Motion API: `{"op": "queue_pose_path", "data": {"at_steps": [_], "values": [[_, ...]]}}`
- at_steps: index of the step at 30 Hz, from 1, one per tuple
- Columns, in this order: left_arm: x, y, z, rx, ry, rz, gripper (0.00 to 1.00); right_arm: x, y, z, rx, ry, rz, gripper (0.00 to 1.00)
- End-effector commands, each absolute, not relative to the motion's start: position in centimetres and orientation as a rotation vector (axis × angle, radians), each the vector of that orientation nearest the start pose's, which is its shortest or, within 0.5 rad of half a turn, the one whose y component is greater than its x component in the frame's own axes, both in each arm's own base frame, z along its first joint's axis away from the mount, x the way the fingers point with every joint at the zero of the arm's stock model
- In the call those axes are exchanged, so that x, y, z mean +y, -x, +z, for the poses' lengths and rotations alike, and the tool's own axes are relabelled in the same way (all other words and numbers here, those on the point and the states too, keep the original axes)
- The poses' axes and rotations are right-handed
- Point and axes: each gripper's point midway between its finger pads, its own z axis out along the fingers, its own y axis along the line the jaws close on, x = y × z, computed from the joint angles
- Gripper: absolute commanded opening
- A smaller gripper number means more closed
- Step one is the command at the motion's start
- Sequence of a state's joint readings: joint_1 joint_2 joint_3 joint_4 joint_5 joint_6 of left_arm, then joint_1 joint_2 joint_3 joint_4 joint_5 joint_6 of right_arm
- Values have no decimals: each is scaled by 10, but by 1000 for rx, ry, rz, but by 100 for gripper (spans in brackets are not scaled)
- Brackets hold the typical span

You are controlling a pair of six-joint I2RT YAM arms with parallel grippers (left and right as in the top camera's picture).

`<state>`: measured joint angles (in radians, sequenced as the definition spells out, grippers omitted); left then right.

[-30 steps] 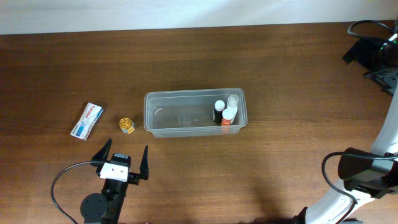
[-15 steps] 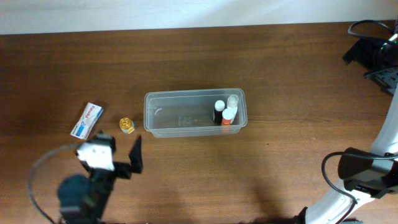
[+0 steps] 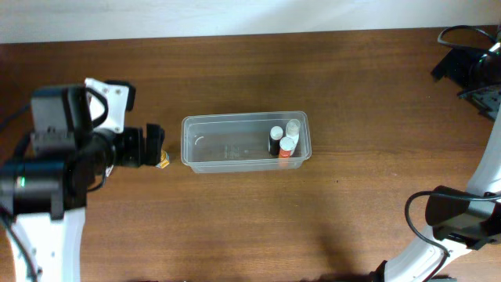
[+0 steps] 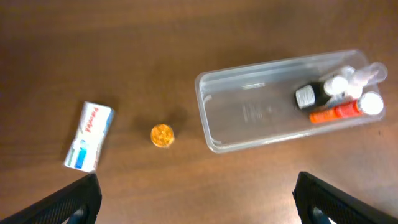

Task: Pack container
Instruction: 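Raise the left gripper and move it over the white Panadol box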

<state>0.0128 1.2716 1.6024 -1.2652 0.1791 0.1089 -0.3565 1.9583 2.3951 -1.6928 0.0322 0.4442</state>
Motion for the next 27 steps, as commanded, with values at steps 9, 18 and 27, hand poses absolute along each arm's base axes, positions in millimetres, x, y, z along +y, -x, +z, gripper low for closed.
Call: {"op": "queue_pose_path", "data": {"at_steps": [9, 18, 27], "values": [[-12, -311, 232, 2836, 57, -144, 99, -139, -361, 289, 2591, -1095, -22, 98], [30, -335, 199, 2872, 394, -89, 99, -139, -361, 289, 2591, -1095, -22, 98], [104, -338, 168, 2906, 573, 91, 99, -139, -361, 289, 2591, -1095, -22, 98]]}}
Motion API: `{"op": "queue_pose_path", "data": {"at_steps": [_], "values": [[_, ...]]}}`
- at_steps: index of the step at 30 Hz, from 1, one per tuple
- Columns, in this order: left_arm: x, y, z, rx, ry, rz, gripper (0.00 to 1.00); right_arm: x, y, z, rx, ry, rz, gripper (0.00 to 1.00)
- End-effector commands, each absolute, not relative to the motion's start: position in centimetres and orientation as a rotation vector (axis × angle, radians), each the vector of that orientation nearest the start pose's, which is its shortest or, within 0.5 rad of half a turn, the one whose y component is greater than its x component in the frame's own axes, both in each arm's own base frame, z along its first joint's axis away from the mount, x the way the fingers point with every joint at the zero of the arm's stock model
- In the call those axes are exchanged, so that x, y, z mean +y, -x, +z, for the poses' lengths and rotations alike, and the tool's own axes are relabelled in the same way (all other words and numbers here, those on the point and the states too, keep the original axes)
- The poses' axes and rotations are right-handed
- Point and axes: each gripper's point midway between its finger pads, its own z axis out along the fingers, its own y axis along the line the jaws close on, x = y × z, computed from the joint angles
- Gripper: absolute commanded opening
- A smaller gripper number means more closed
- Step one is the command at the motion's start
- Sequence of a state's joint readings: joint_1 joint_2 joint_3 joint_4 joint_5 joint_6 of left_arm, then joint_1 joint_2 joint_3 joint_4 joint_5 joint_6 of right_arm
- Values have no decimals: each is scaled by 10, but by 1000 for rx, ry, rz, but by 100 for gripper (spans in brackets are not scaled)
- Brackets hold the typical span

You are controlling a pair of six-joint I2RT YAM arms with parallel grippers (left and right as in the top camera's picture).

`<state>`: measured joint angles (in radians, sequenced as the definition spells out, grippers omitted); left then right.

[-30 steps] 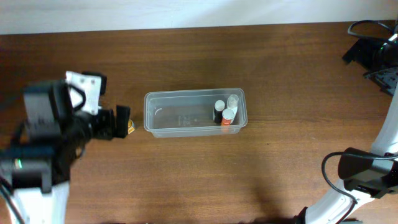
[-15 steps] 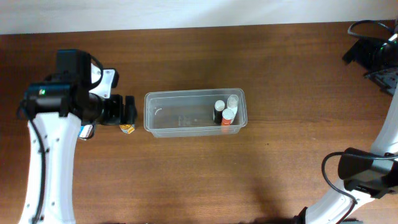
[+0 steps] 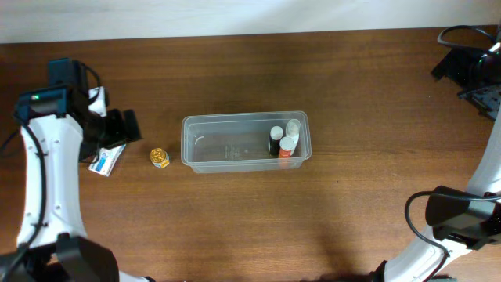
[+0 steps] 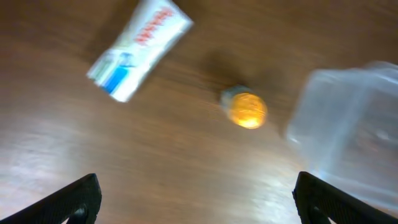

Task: Pack container
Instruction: 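Raise the left gripper and move it over the white Panadol box, then lower the left gripper and grasp the Panadol box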

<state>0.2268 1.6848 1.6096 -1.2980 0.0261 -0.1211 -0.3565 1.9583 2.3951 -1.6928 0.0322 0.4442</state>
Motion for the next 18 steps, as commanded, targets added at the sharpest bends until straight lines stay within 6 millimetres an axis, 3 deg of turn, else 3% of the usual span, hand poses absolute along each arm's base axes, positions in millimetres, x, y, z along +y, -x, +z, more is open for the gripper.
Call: {"op": "queue_pose_path", "data": {"at_steps": [1, 4, 7, 13, 18], "values": [[113, -339, 164, 2903, 607, 99, 99, -139, -361, 289, 2591, -1095, -22, 98], [137, -333, 154, 2883, 799, 96, 99, -139, -361, 289, 2591, -1095, -22, 98], [154, -334, 147, 2860, 854, 105, 99, -139, -361, 289, 2591, -1095, -22, 98], [170, -340, 133, 2912, 705, 191, 99, -139, -361, 289, 2591, -1095, -22, 98], [164, -363, 106, 2955, 478, 75, 100, -139, -361, 289, 2591, -1095, -22, 98]]}}
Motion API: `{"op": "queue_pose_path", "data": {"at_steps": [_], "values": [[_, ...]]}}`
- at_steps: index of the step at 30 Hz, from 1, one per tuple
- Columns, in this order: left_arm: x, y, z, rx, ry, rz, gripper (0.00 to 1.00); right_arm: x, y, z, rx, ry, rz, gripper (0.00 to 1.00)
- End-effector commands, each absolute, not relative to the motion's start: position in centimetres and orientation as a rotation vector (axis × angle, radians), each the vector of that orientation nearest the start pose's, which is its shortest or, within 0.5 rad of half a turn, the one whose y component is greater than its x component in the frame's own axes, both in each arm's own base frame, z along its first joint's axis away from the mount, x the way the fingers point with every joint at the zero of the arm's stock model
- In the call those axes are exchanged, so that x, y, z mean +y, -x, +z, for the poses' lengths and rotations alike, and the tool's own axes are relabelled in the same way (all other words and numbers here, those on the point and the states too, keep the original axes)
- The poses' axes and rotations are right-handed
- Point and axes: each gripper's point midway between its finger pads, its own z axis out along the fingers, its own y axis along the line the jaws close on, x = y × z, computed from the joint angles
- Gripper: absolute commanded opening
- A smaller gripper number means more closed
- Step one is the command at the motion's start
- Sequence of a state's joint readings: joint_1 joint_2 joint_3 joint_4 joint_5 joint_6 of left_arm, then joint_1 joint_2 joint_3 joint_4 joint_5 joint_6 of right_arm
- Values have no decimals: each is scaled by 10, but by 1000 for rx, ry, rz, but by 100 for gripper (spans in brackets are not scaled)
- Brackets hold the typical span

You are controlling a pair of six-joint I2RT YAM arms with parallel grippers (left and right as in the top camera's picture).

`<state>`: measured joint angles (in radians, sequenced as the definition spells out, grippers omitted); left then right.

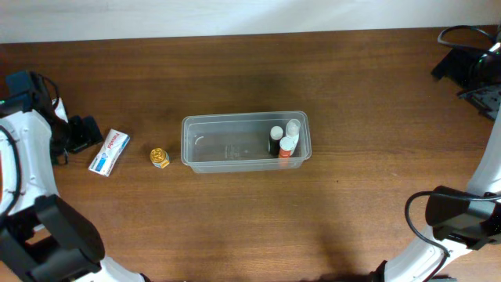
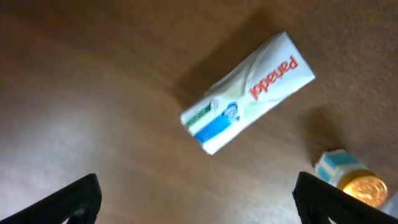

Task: Pack container
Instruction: 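Lower the left gripper and grasp the Panadol box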

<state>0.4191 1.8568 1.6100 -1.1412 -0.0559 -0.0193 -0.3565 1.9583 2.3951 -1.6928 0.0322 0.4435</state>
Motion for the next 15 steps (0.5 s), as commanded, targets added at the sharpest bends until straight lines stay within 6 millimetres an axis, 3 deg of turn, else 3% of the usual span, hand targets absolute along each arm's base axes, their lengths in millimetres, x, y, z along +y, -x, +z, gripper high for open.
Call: {"op": "queue_pose_path", "data": {"at_steps": [1, 6, 10, 15], "values": [[163, -365, 100, 2968, 446, 62, 99, -139, -361, 289, 2591, -1095, -22, 98], [163, -367, 49, 3094, 246, 13, 99, -139, -361, 289, 2591, -1095, -22, 98], [156, -361, 11, 3184, 227, -66, 99, -139, -361, 289, 2591, -1095, -22, 98], [155, -365, -6, 3203, 104, -66, 99, -139, -361, 289, 2591, -1095, -22, 98]]}}
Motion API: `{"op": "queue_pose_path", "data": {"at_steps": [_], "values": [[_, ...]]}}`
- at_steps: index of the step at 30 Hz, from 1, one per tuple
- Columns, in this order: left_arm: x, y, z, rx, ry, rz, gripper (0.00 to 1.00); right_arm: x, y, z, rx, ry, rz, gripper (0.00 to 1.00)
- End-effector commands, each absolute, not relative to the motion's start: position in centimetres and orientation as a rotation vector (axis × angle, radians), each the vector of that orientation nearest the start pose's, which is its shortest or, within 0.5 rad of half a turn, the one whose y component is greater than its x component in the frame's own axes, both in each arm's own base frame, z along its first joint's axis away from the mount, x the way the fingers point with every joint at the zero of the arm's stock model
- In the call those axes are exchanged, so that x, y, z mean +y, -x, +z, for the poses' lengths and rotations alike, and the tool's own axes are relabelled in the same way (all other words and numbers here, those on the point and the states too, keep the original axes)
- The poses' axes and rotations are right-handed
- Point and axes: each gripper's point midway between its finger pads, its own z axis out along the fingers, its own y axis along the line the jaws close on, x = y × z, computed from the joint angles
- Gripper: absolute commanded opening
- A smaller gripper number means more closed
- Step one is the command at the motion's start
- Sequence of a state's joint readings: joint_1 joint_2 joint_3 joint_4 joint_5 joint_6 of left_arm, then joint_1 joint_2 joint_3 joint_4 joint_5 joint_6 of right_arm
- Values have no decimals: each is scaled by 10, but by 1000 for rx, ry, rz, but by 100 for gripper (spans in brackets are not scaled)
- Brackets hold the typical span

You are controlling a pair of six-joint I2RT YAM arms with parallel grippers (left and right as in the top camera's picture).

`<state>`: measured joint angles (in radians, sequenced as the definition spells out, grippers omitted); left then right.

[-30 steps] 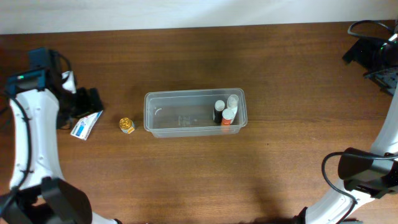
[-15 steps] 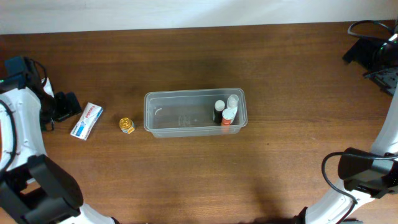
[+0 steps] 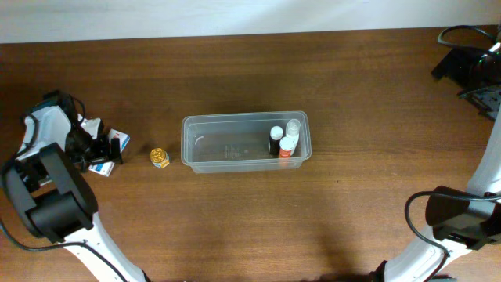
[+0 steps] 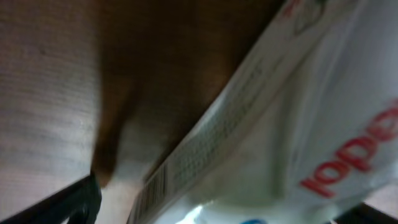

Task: Pack container
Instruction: 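Lower the left gripper and grasp the Panadol box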

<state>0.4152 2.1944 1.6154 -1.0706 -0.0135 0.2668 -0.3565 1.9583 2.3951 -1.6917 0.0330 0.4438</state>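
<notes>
A white Panadol box (image 3: 116,140) lies on the wooden table, left of the clear plastic container (image 3: 188,146). My left gripper (image 3: 99,153) is down over the box, open, with its fingers on either side. In the left wrist view the box (image 4: 298,124) fills most of the frame, blurred and very close, with only the dark fingertips (image 4: 68,202) showing at the bottom corners. A small gold-capped jar (image 3: 160,157) stands between the box and the container. Three small bottles (image 3: 283,141) lie in the container's right end. My right arm (image 3: 470,70) is at the far right edge, its jaws unclear.
The brown table (image 3: 250,227) runs to a white wall along the back. The right arm's base (image 3: 458,219) and cables sit at the right edge. The left arm's body (image 3: 51,196) occupies the left front corner.
My left gripper has come down and moved right onto the Panadol box. The box was well below the camera then and now fills the left wrist view.
My left gripper was open beside the container's left end, above the jar. Then it stood further left, near the box. Then it was at the table's far left edge, looking down on the box. Now it sits open around the box.
</notes>
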Motion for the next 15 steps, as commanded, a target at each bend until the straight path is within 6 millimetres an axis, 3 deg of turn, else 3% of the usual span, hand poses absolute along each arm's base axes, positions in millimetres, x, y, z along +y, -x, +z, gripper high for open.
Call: {"op": "queue_pose_path", "data": {"at_steps": [1, 8, 12, 15], "values": [[158, -367, -6, 3194, 100, -45, 99, -139, -361, 289, 2591, -1095, -22, 98], [162, -386, -5, 3117, 69, -26, 99, -139, -361, 289, 2591, -1095, -22, 98], [138, -401, -1, 3018, -98, -242, 99, -139, -361, 289, 2591, -1095, -22, 98], [129, -406, 1, 2984, -104, -315, 99, -139, -361, 289, 2591, -1095, -22, 98]]}}
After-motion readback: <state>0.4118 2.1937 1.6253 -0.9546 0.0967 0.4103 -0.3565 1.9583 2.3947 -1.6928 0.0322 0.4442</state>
